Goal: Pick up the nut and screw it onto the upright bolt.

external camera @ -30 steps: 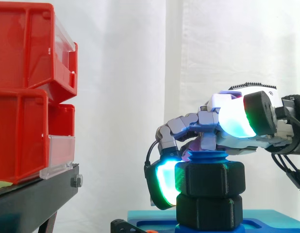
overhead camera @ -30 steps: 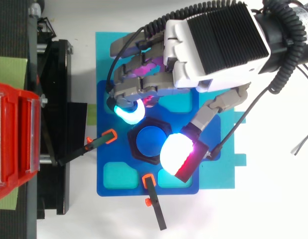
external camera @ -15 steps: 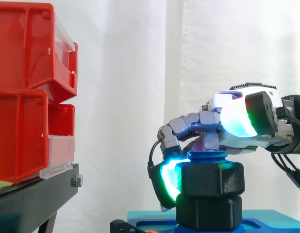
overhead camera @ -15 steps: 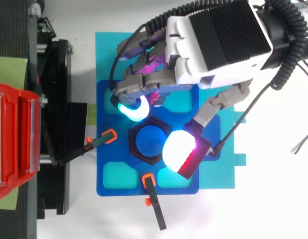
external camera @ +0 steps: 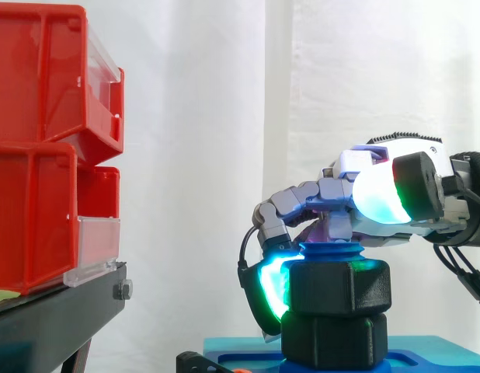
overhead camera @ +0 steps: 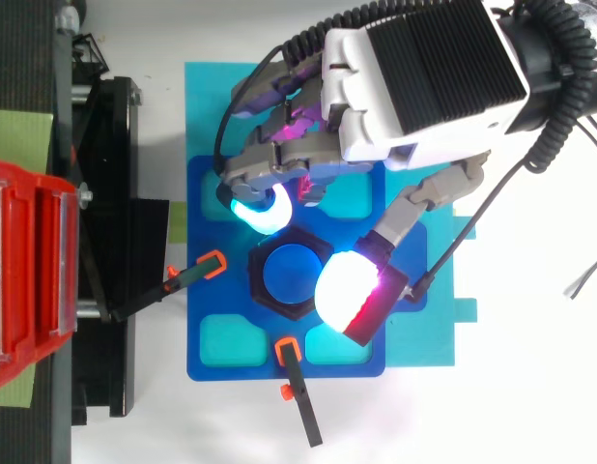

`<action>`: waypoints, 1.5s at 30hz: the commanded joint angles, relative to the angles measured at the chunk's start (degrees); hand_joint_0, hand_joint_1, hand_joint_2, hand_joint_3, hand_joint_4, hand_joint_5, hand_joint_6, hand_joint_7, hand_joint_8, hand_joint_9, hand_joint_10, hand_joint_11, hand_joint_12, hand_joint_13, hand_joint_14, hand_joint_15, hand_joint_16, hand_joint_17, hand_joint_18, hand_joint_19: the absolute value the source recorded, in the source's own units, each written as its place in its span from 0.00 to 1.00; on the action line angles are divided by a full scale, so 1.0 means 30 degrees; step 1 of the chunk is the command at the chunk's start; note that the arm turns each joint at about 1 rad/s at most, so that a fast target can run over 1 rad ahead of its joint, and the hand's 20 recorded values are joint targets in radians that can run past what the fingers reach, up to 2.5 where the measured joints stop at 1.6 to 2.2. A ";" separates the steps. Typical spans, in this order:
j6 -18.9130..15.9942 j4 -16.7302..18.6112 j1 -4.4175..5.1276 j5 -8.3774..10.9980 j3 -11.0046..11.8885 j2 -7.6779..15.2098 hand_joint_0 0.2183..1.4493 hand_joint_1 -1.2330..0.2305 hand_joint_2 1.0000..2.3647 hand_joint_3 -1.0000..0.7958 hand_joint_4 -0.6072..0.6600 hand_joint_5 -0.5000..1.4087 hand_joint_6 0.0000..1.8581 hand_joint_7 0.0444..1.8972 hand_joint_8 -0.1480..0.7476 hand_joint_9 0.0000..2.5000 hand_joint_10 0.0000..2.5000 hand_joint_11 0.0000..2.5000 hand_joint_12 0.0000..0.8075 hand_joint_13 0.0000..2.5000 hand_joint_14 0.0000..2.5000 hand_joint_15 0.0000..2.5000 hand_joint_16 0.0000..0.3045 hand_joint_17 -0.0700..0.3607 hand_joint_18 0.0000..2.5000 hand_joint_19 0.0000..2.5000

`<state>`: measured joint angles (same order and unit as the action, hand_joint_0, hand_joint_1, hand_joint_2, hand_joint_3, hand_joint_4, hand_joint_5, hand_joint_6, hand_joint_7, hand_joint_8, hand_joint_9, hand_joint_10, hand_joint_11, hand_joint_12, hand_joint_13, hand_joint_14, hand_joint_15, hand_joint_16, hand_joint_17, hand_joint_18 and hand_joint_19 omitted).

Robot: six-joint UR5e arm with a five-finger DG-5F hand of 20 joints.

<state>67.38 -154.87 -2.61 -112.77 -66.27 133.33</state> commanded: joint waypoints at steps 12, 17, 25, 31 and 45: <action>-0.0019 0.0002 -0.0008 0.0001 0.0000 -0.0028 0.21 0.72 0.00 0.28 0.57 0.31 0.28 0.75 0.41 0.69 0.00 0.06 0.39 0.40 0.00 0.00 0.13 0.37 0.33 0.03; -0.0048 0.0002 -0.0008 -0.0029 0.0000 0.0001 0.21 0.72 0.00 0.28 0.56 0.31 0.28 0.75 0.40 0.69 0.00 0.06 0.38 0.40 0.00 0.00 0.13 0.37 0.33 0.03; -0.0019 0.0002 -0.0008 -0.0087 0.0293 -0.0028 0.20 0.72 0.00 0.28 0.55 0.31 0.27 0.76 0.41 0.67 0.00 0.07 0.39 0.40 0.00 0.00 0.13 0.37 0.32 0.03; 0.0099 -0.0702 -0.0038 -0.0468 0.0821 -0.0233 0.21 0.72 0.00 0.28 0.60 0.28 0.27 0.64 0.45 0.62 0.00 0.07 0.42 0.39 0.00 0.02 0.15 0.40 0.30 0.04; 0.0831 -0.2518 -0.0448 -0.0497 0.0821 -0.2343 0.19 0.71 0.00 0.28 0.67 0.22 0.27 0.44 0.49 0.50 0.00 0.05 0.47 0.32 0.00 0.02 0.18 0.44 0.25 0.06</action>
<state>69.85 -162.17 -3.66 -114.27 -63.82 127.15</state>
